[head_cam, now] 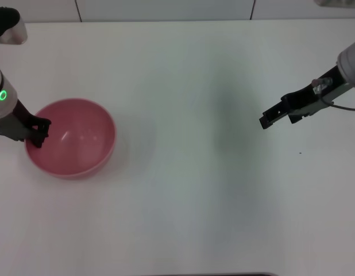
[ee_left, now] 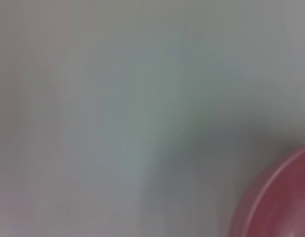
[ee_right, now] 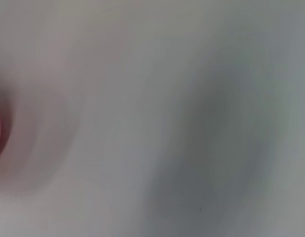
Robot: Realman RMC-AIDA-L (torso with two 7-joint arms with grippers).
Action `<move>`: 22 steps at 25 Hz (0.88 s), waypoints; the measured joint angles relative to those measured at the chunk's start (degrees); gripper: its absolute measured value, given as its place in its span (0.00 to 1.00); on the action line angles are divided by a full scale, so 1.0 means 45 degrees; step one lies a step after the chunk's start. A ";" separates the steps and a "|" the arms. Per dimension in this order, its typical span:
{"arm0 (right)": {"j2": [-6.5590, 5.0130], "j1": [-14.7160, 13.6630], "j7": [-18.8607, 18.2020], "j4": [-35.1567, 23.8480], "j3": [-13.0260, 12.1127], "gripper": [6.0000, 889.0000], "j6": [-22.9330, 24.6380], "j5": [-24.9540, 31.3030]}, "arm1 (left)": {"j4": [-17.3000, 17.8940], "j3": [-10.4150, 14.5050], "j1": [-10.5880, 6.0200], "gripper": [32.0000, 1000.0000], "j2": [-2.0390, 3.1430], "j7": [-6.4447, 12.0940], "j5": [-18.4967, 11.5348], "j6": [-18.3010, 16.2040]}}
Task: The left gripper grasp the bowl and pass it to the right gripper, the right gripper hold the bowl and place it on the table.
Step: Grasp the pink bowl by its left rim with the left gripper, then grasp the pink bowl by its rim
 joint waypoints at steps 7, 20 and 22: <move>0.0000 -0.0053 0.0000 0.0000 -0.0004 0.90 -0.0012 0.0000 | 0.0114 -0.0003 -0.0126 0.07 0.0000 0.0308 -0.0422 -0.0499; -0.0025 -0.0005 0.0000 0.0000 -0.0004 0.90 -0.0013 0.0000 | 0.0549 -0.0002 -0.0295 0.01 -0.0022 0.0818 -0.1192 -0.1166; -0.0037 -0.0003 0.0000 0.0000 -0.0004 0.90 -0.0013 0.0000 | 0.0768 -0.0002 -0.0284 0.01 -0.0032 0.0894 -0.1268 -0.1337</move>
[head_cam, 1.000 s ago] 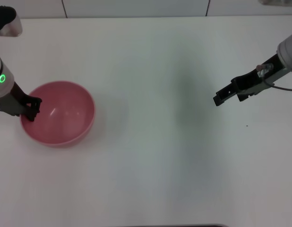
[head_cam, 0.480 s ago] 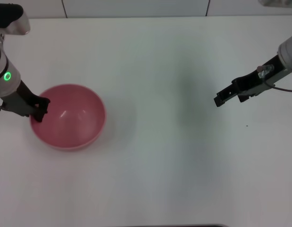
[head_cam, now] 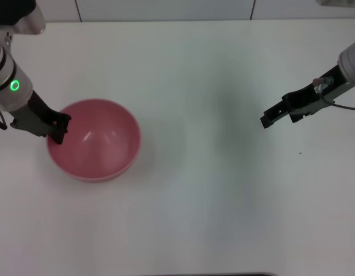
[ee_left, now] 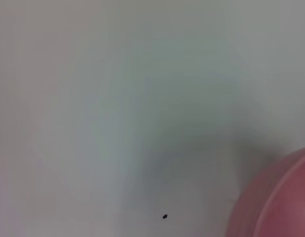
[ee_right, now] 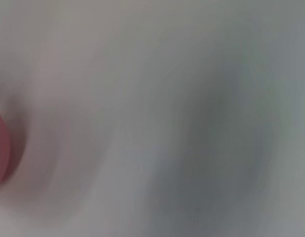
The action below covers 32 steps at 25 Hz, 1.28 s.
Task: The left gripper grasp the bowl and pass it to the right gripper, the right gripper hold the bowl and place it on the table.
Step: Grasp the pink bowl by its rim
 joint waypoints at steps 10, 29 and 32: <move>-0.0030 0.0096 0.0002 0.0000 0.0092 0.90 0.0128 0.0017 | 0.0530 -0.0002 0.0088 0.01 -0.0007 0.0996 -0.2168 -0.0768; 0.0180 0.1065 0.0769 -0.1507 0.0013 0.90 0.2030 0.0762 | 0.0214 0.1939 -0.0872 0.01 -0.0173 0.0372 -0.4018 0.0136; 0.0179 0.1231 0.0856 -0.1498 0.0003 0.90 0.2045 0.0830 | -0.0337 0.2011 -0.1274 0.01 -0.0191 0.0353 -0.4057 0.0395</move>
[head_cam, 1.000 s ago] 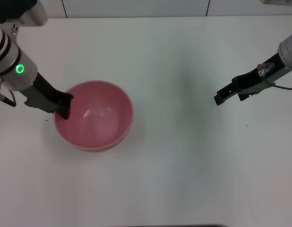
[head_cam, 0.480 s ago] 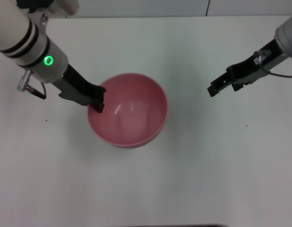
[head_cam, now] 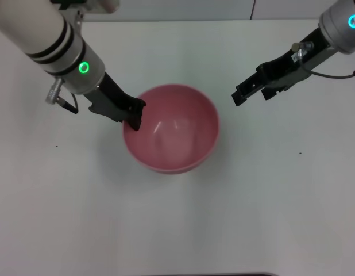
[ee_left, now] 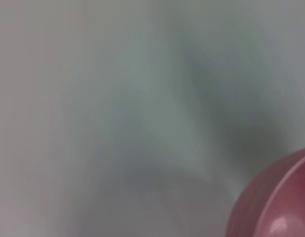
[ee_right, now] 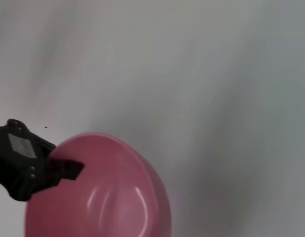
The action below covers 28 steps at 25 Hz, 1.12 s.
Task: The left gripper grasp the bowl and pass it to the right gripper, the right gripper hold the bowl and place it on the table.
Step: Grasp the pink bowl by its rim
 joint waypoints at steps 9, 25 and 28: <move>0.0076 0.0598 0.0136 0.0296 -0.0529 0.90 0.0051 0.0022 | -0.0662 0.0567 -0.0626 0.01 -0.0014 -0.0071 -0.0510 0.0496; 0.0129 0.1444 0.0267 0.2059 -0.2136 0.90 -0.0862 0.0051 | -0.0795 0.0575 -0.0891 0.01 -0.0010 -0.0092 -0.0516 0.0632; 0.0131 0.1524 0.0261 0.2177 -0.2337 0.90 -0.1032 0.0048 | -0.0795 0.0570 -0.0916 0.01 -0.0010 -0.0092 -0.0626 0.0631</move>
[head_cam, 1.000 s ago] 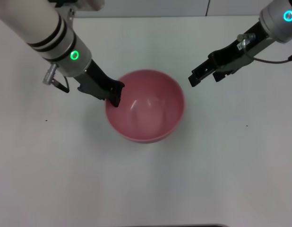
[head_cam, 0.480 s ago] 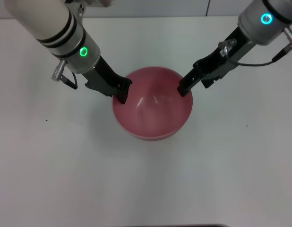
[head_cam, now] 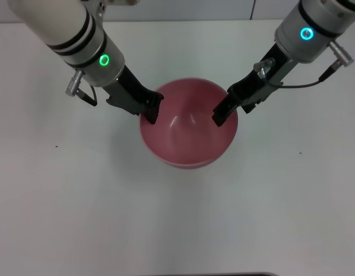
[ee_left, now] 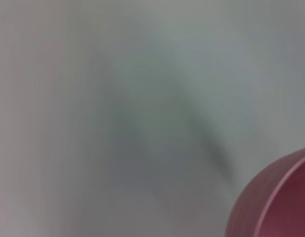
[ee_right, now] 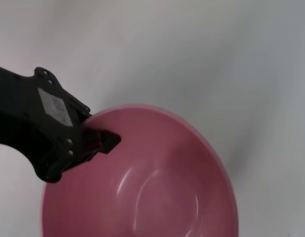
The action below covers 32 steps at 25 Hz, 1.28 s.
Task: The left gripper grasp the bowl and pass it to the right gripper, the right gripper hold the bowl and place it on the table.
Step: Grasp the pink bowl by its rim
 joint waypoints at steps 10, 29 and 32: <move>-0.0004 0.0053 -0.0096 0.0156 -0.0699 0.90 -0.0692 -0.0031 | -0.0004 0.0007 -0.0092 0.01 0.0000 0.0091 -0.0192 -0.0083; -0.0017 0.0186 -0.0798 0.0910 -0.1391 0.53 -0.1775 0.0773 | 0.0039 0.0140 -0.0115 0.01 0.0002 0.0133 -0.0334 -0.0150; -0.0023 0.0185 -0.0892 0.0910 -0.1466 0.46 -0.1770 0.0688 | 0.0052 0.0314 -0.0092 0.01 0.0018 0.0132 -0.0513 -0.0150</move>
